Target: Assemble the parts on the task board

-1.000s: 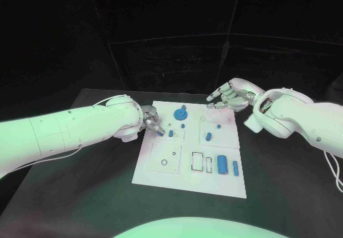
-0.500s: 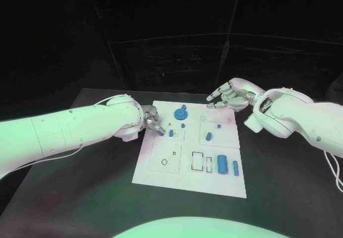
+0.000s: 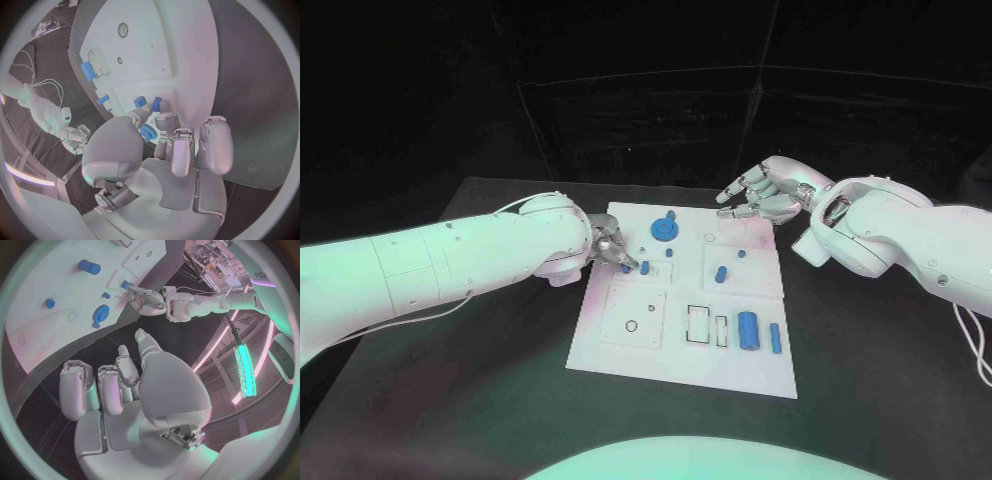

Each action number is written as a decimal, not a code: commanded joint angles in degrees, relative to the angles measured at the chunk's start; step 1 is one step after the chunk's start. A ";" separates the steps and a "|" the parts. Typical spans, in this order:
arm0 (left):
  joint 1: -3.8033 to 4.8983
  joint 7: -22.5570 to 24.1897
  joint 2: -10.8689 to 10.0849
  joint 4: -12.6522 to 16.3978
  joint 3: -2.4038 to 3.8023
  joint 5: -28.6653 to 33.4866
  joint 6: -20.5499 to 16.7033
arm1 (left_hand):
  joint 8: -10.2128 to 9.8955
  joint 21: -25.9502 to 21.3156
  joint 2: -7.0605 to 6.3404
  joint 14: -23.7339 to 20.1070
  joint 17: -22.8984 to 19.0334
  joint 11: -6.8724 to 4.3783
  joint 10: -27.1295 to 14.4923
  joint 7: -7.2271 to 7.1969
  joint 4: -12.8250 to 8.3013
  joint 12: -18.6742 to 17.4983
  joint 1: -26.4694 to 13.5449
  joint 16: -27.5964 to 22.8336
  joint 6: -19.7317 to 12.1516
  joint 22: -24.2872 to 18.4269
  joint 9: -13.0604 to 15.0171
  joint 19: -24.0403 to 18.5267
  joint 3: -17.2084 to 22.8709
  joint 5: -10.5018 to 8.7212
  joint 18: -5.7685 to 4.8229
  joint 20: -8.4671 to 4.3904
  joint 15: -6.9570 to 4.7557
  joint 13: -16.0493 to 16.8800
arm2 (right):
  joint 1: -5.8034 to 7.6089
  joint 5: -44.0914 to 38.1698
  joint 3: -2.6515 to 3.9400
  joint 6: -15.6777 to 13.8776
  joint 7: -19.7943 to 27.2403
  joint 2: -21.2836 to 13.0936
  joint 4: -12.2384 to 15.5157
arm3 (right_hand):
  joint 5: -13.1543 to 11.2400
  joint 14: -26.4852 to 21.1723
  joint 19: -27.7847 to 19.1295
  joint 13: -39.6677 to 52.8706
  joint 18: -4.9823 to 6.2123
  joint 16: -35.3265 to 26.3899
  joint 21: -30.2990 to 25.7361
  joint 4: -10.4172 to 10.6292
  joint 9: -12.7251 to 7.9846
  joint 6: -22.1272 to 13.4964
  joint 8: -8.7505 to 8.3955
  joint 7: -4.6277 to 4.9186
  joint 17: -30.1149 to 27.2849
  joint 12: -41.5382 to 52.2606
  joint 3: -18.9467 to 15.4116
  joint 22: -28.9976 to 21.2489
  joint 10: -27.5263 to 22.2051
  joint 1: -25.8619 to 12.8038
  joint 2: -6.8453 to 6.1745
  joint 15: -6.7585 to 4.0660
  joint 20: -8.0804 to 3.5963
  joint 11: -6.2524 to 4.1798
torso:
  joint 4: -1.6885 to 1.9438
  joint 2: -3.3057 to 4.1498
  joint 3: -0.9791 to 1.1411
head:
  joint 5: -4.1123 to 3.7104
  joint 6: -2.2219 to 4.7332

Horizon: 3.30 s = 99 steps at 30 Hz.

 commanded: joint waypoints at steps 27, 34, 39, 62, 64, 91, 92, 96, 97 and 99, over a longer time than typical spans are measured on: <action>0.07 1.44 -1.45 0.31 0.06 2.55 -5.10 | 0.97 -0.26 -2.53 5.84 15.09 0.14 -3.82 0.35 4.78 -4.08 -4.02 0.18 -1.80 1.64 0.41 0.46 -14.89 0.08 0.21 -0.77 -0.46 -6.39 | 0.11 0.01 0.03 -0.29 0.24 -0.05 -0.06 | 0.07 3.65 -0.44 -0.22 0.85 -0.38 -0.30 0.11 -0.10 0.45 0.32 -0.06 4.40 -0.21 -0.53 0.73 -0.19 -0.04 0.74 -0.52 -0.16 -0.31 | 0.09 -0.05 -0.05 | -0.41 0.01; 0.20 5.55 -2.74 0.99 0.11 6.96 -8.99 | -2.11 -3.57 -0.65 5.84 15.09 2.25 -11.08 3.05 6.81 -11.05 -1.38 0.18 -7.35 -1.87 -1.39 -1.26 -19.36 0.08 1.01 0.64 1.55 -14.66 | 0.11 -0.04 0.03 -0.66 0.06 -0.11 -0.15 | 0.12 3.64 -0.56 -0.28 0.91 -0.41 -0.44 0.16 -0.10 0.43 0.33 -0.05 4.37 -0.27 -0.56 0.47 -0.24 -0.11 0.77 -0.52 -0.16 -0.30 | 0.10 -0.03 -0.05 | -0.61 0.08; 0.32 12.60 -3.31 1.11 0.12 9.81 -9.14 | -3.31 -12.68 1.92 3.61 8.43 3.69 -14.43 4.27 5.94 -12.88 4.49 -4.56 -9.07 -11.38 -2.88 -5.96 -20.33 0.42 3.22 1.93 2.53 -16.37 | 0.11 -0.28 0.03 -0.97 -0.22 -0.18 -0.25 | 0.77 3.64 -0.63 -0.33 0.93 -0.46 -0.53 0.18 -0.12 0.35 0.34 -0.04 4.35 -0.31 -0.62 0.34 -0.31 -0.06 0.91 -0.52 -0.16 -0.31 | 0.02 -0.05 -0.05 | -0.67 0.16; 0.50 37.06 4.96 -5.40 0.01 -12.80 -12.69 | -17.52 -42.75 0.07 -13.17 -26.84 8.01 -24.45 7.54 -5.40 -32.96 21.36 -31.99 -5.62 -38.27 -16.36 -17.36 -10.54 0.15 7.40 5.40 6.22 -37.03 | 0.10 -0.27 0.02 -0.94 -0.18 0.45 -0.53 | 1.09 3.64 -0.63 -0.34 0.94 -0.47 -0.55 0.17 -0.13 0.33 0.36 -0.04 4.36 -0.31 -0.63 0.33 -0.31 0.00 0.97 -0.52 -0.17 -0.31 | -0.30 0.13 0.04 | -1.82 1.52; 0.49 36.73 5.90 -6.25 -0.07 -14.56 -11.98 | -18.42 -42.26 -0.07 -10.65 -23.74 7.95 -24.07 7.45 -5.56 -33.59 20.88 -28.64 -4.73 -38.12 -17.06 -16.14 -10.22 0.12 7.42 5.35 6.10 -38.06 | 0.10 -0.19 0.02 -0.92 -0.18 0.46 -0.52 | 1.22 3.64 -0.63 -0.33 0.94 -0.49 -0.56 0.13 -0.13 0.32 0.37 -0.04 4.34 -0.28 -0.62 0.32 -0.30 0.07 1.01 -0.53 -0.17 -0.32 | -0.30 0.16 0.03 | -1.81 1.57; -0.33 32.78 11.75 -13.88 -1.55 -20.98 -8.98 | -23.35 -26.51 -0.49 -0.82 -8.26 7.39 -20.55 6.82 -6.61 -37.94 18.99 -13.06 1.15 -23.87 -20.26 -6.31 -9.00 0.10 5.06 4.67 5.50 -43.91 | 0.09 -0.07 0.02 -0.93 -0.04 0.98 -0.62 | 1.49 3.63 -0.64 -0.36 0.94 -0.54 -0.58 0.08 -0.13 0.31 0.40 -0.04 4.28 -0.30 -0.58 0.30 -0.33 0.21 1.10 -0.53 -0.17 -0.32 | -0.21 0.12 0.04 | -2.17 1.43; -0.36 32.80 11.83 -14.00 -1.55 -20.98 -8.96 | -23.41 -26.07 -0.35 -0.82 -8.34 7.35 -20.35 6.78 -6.65 -38.01 19.05 -13.05 1.31 -23.42 -20.29 -6.17 -8.85 0.11 4.99 4.65 5.47 -44.00 | 0.09 -0.07 0.02 -0.92 -0.03 0.99 -0.62 | 1.49 3.63 -0.64 -0.36 0.94 -0.54 -0.58 0.08 -0.13 0.31 0.40 -0.04 4.28 -0.30 -0.58 0.30 -0.33 0.21 1.10 -0.53 -0.17 -0.32 | -0.21 0.12 0.02 | -2.19 1.42; -0.50 32.81 12.23 -14.58 -1.55 -21.00 -8.69 | -23.69 -25.17 0.01 -0.76 -8.40 7.22 -19.58 6.67 -6.81 -38.36 19.21 -12.89 1.91 -22.50 -20.39 -5.89 -8.27 0.11 4.85 4.56 5.36 -44.41 | 0.09 -0.07 0.03 -0.87 -0.03 1.03 -0.62 | 1.49 3.63 -0.64 -0.36 0.94 -0.54 -0.58 0.08 -0.13 0.31 0.40 -0.04 4.28 -0.30 -0.58 0.30 -0.33 0.21 1.10 -0.53 -0.17 -0.32 | -0.17 0.11 0.02 | -2.21 1.35; -0.54 32.74 12.31 -14.70 -1.55 -21.00 -8.56 | -23.76 -24.99 0.05 -0.74 -8.41 7.19 -19.41 6.64 -6.85 -38.47 19.22 -12.86 2.04 -22.32 -20.41 -5.84 -8.14 0.11 4.83 4.54 5.34 -44.52 | 0.09 -0.07 0.03 -0.86 -0.03 1.04 -0.62 | 1.49 3.63 -0.64 -0.36 0.94 -0.54 -0.58 0.08 -0.13 0.31 0.40 -0.04 4.28 -0.30 -0.58 0.30 -0.33 0.21 1.10 -0.53 -0.17 -0.32 | -0.16 0.11 0.01 | -2.25 1.31; -0.60 32.53 12.45 -14.90 -1.54 -21.00 -8.24 | -23.81 -24.91 0.09 -0.74 -8.45 7.17 -19.28 6.63 -6.89 -38.55 19.23 -12.85 2.15 -22.23 -20.42 -5.82 -8.04 0.11 4.82 4.53 5.32 -44.60 | 0.09 -0.07 0.03 -0.84 -0.03 1.04 -0.62 | 1.49 3.63 -0.64 -0.36 0.94 -0.54 -0.58 0.08 -0.13 0.31 0.40 -0.04 4.28 -0.30 -0.58 0.30 -0.33 0.21 1.10 -0.53 -0.17 -0.32 | -0.17 0.11 0.01 | -2.27 1.33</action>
